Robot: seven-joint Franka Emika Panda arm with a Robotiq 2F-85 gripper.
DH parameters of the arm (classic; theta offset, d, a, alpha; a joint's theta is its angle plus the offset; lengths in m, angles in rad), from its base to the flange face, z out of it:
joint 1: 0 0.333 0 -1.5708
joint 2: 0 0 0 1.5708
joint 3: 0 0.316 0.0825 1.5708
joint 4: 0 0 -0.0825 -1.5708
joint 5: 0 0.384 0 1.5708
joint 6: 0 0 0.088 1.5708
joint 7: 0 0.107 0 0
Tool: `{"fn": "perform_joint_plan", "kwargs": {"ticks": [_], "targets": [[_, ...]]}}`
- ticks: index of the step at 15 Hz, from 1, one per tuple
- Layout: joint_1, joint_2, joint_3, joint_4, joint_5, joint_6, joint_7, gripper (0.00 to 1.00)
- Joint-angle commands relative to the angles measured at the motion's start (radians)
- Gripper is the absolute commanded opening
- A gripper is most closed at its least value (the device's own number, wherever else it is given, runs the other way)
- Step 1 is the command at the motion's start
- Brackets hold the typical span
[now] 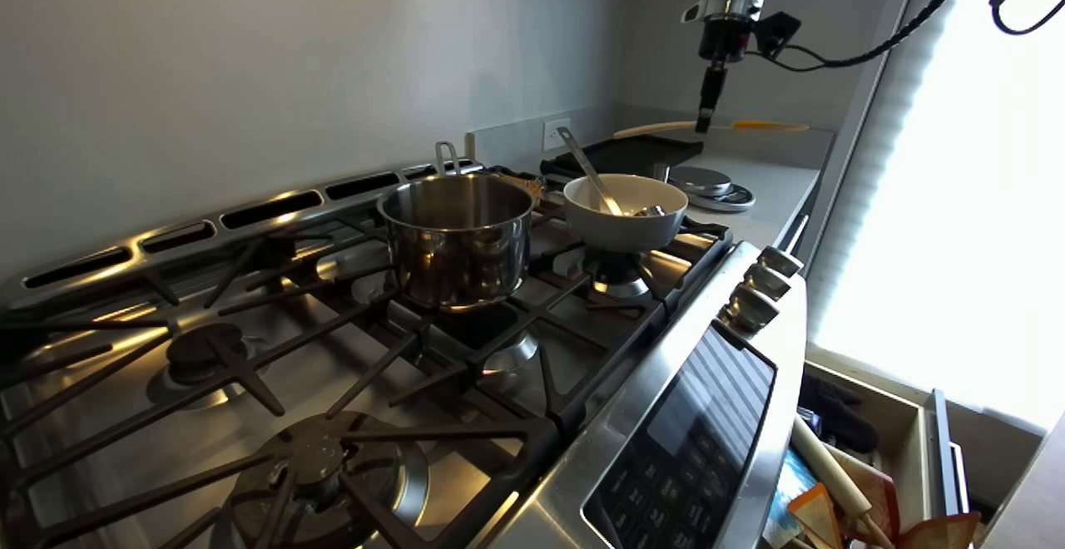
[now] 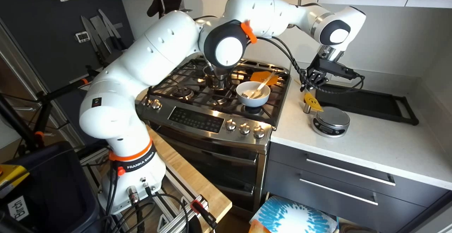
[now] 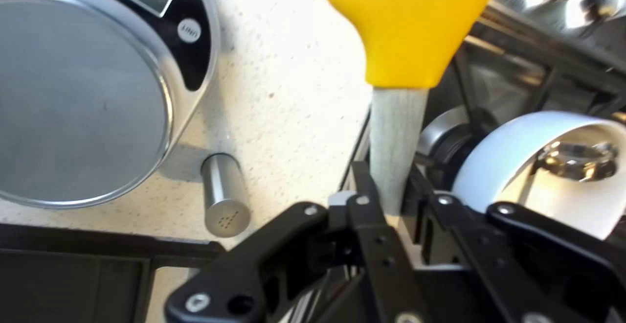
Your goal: Pick up the spatula and put it in the silver pot
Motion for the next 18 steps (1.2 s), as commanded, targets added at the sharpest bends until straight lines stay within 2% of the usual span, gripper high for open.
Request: {"fn": "perform_joint_plan", "kwargs": {"ticks": [1,4,8,12,13,14,15,16,18], "targets": [[-0.079,-0.157,0.015,-0.174,-0.001,-0.116,-0.224,0.05],[-0.142,-0.277,0.024,-0.296,0.025,-0.188,-0.404,0.05],[-0.155,-0.417,0.046,-0.465,0.06,-0.289,-0.551,0.05],[-0.161,-0.563,0.08,-0.653,0.287,-0.248,-0.554,0.05],[-0.113,-0.598,0.021,-0.686,0.364,-0.254,-0.567,0.05],[-0.1,-0.632,0.013,-0.73,0.424,-0.247,-0.577,0.05],[-0.067,-0.52,-0.019,-0.575,0.348,-0.31,-0.548,0.05],[-0.051,-0.542,-0.034,-0.591,0.363,-0.313,-0.548,0.18],[-0.03,-0.543,-0.056,-0.586,0.362,-0.312,-0.546,0.18]]}}
